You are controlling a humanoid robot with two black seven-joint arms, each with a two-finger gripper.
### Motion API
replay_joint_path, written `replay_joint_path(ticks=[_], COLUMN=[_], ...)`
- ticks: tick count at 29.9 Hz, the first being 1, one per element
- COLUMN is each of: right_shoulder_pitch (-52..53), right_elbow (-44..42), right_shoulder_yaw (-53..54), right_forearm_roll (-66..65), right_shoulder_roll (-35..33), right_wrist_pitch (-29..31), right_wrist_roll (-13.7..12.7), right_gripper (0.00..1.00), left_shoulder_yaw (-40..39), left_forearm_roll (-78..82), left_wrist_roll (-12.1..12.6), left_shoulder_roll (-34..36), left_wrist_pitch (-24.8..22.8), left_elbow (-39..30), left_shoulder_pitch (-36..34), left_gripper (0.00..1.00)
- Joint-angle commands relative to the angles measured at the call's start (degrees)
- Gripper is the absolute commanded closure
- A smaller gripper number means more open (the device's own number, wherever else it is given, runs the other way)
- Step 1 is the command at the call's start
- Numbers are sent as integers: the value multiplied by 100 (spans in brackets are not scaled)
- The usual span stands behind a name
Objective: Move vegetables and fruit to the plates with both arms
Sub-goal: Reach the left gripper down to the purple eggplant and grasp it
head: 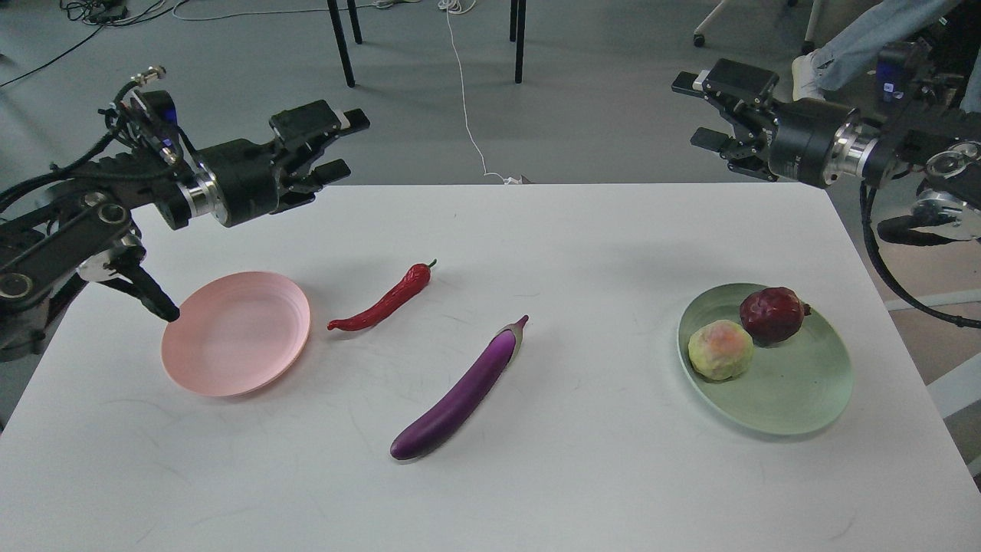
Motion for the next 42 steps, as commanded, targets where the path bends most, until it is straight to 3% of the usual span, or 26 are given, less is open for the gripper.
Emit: replay_joint_path(ticks=[1,5,9,14,20,29,38,42], right_shoulder_pitch=[-498,-745,-719,-780,-1316,-2002,-2046,-2063], right_elbow=[-269,-804,-2200,-2863,-2863,-2652,-2590,-2582], right_shoulder_yaw=[673,1043,1237,1579,1861,2178,2169,2160], right_forearm_roll=[183,1104,2510,3408,4358,4376,4368,4368], right_shoulder_roll=[161,223,1083,1243,1173,1172,1164,1137], right_wrist_pitch=[3,-6,-129,98,254,254,254,254], right_wrist_roll=[42,33,15,-81,-117,-82,-64,-64], right_gripper=[1,1,1,1,1,1,1,1], left_shoulder_yaw=[3,107,651,1469,1708,1866,1980,1980], left_forearm_roll=[1806,3459,4515,5534,6327,6345,6459,6459], left_wrist_roll=[19,28,28,28,63,256,335,546], left_shoulder_roll=[-31,-189,-58,197,127,-479,-866,-1094], left_wrist_pitch=[87,692,1404,1810,1784,1643,1643,1643], left_elbow=[-805,-1360,-1861,-2143,-2126,-1941,-1889,-1810], left_shoulder_pitch=[223,486,759,839,830,856,865,865], left_gripper=[2,3,3,3,3,5,11,15])
